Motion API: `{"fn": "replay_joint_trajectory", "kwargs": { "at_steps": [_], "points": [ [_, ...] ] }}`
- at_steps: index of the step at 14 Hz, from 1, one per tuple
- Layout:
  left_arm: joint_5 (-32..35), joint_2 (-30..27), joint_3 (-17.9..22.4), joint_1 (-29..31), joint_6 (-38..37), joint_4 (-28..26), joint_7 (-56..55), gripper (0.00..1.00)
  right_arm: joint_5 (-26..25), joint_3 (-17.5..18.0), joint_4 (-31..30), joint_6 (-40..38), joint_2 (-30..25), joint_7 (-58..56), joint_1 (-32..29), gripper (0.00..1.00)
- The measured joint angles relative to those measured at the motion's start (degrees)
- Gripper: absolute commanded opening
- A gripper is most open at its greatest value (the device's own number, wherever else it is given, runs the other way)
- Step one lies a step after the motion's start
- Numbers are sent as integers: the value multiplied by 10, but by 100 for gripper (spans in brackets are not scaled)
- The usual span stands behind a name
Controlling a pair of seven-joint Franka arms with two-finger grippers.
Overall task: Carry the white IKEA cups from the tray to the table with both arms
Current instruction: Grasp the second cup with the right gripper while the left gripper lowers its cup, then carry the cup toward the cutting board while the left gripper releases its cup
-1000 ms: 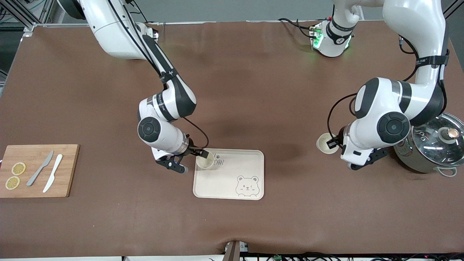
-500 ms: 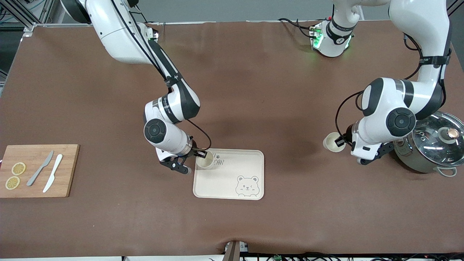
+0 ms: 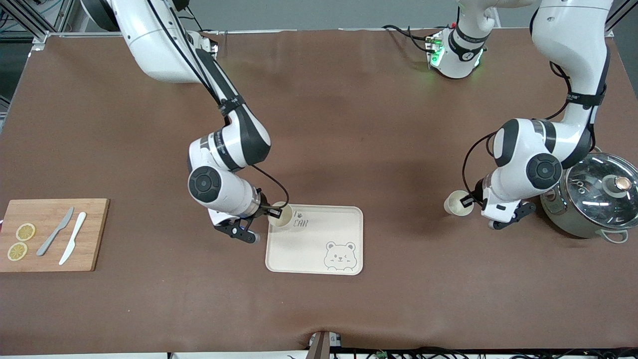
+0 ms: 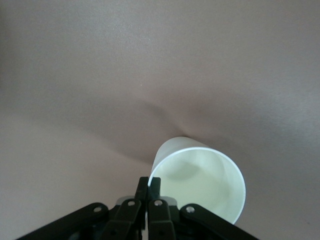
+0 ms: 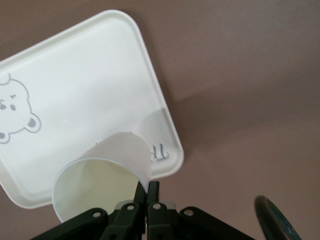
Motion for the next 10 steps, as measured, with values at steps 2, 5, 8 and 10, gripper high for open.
{"fn": "replay_joint_trajectory", "kwargs": {
  "at_steps": [2,5,8,10],
  "points": [
    [0,7,0,13,3,0,18,20,-19,-6,4,-65,-22,-29,-29,0],
    [0,12,-1,18,3,0,25,100,-46,-11,-58,-89,-77,-153,-99,0],
    [0,9,-4,16,1,4,25,100,-82,-13,-139,-91,-131,-285,-162,0],
    [0,-9,-4,16,-17,12,28,100,-104,-13,-182,-89,-155,-342,-191,0]
  ]
}}
